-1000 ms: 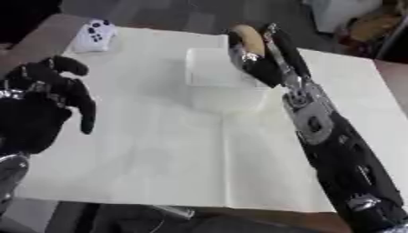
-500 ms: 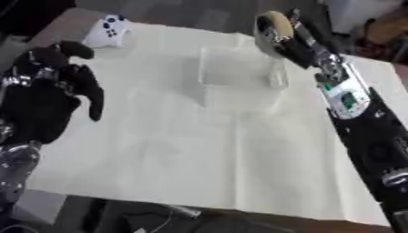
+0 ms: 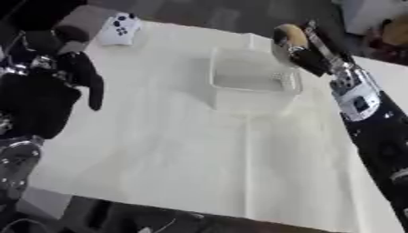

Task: Pick up objects on the table and place them in the box.

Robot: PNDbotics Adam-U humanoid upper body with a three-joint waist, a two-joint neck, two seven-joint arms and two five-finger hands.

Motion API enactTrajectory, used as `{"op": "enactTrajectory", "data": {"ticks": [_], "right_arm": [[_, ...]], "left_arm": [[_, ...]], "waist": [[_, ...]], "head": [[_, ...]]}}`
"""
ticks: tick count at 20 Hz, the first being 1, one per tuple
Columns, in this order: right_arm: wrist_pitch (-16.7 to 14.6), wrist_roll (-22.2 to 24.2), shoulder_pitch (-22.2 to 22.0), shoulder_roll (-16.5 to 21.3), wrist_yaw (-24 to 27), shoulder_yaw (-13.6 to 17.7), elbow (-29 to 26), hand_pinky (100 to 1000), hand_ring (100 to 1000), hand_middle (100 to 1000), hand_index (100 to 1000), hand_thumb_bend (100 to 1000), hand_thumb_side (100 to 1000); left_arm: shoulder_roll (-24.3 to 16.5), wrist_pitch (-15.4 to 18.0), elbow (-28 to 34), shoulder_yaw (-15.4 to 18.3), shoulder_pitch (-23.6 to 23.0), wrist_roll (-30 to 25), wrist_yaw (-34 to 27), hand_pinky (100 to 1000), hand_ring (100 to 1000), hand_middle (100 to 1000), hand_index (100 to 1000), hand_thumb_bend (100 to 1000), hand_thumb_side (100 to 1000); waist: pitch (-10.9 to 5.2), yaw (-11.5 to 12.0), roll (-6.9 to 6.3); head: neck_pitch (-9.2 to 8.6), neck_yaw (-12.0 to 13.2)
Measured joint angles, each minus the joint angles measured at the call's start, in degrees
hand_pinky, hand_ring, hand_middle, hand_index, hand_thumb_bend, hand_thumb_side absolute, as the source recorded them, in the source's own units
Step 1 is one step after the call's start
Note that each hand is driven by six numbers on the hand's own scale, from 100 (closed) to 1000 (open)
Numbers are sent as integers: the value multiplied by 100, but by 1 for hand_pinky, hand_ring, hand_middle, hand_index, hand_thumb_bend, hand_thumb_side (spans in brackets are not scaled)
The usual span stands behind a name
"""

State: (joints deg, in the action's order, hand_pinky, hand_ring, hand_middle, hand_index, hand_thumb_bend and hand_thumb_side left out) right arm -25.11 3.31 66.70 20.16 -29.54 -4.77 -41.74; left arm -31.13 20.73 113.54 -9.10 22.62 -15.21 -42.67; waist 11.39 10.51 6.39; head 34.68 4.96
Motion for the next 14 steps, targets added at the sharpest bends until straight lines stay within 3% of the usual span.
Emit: {"op": "enactTrajectory", "data": {"ticks": [4, 9, 14], "right_arm": [[-13, -213, -1, -3, -93, 65, 81, 100, 100, 100, 302, 216, 953], [64, -733, 0, -57, -506, 85, 105, 100, 100, 100, 308, 196, 972], [119, -1128, 6, -106, -942, 107, 229, 100, 100, 100, 311, 195, 981]], "left_arm": [[31, -18, 0, 18, 129, 14, -85, 339, 559, 765, 756, 670, 767], [81, -53, 0, 20, 290, -8, -187, 340, 558, 765, 756, 685, 766], [83, -104, 0, 21, 385, -49, -265, 341, 559, 765, 756, 689, 760]], "waist": [[40, 93, 39], [91, 177, 76], [118, 235, 95]], "head": [[-140, -9], [-465, -333], [-675, -526]]}}
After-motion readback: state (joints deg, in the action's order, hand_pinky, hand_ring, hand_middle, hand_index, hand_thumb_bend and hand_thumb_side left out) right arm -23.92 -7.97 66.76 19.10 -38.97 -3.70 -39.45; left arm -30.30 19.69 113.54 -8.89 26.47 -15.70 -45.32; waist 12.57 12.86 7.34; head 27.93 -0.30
